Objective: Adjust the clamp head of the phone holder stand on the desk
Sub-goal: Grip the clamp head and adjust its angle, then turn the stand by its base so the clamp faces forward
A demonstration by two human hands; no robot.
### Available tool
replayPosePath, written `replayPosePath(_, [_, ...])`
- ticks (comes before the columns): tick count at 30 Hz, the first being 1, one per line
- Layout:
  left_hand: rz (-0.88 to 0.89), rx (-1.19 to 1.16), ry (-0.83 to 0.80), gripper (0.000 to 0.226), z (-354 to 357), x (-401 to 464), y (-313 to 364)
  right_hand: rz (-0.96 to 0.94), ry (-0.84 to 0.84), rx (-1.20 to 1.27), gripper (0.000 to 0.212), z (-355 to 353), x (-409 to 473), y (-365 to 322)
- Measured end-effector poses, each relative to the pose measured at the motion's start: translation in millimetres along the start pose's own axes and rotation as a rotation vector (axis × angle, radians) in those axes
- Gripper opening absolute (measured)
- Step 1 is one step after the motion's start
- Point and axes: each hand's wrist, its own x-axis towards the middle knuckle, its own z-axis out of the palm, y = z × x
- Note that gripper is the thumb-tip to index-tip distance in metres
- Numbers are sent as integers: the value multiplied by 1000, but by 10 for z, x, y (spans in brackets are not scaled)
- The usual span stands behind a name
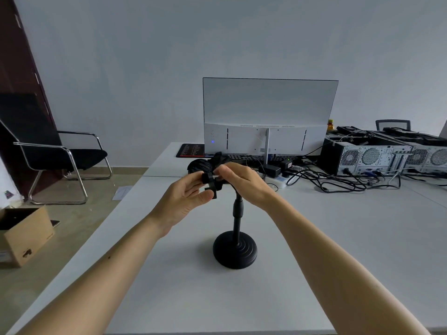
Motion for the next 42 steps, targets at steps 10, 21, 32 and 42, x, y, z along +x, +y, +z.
replayPosePath(10, [-6, 7, 9, 55, 0, 12, -29, -110, -14, -108, 23, -1, 3, 23])
replayPosePath(21, [8, 22, 9, 77, -5, 15, -23, 4, 42, 18, 25, 64, 6, -12])
replayPosePath(32, [-11, 53, 26, 64, -24, 25, -56, 186, 51, 214, 35, 102, 72, -29])
replayPosePath(42, [-130, 89, -72, 101, -24, -98, -412, 234, 451, 129, 42, 222, -431, 299])
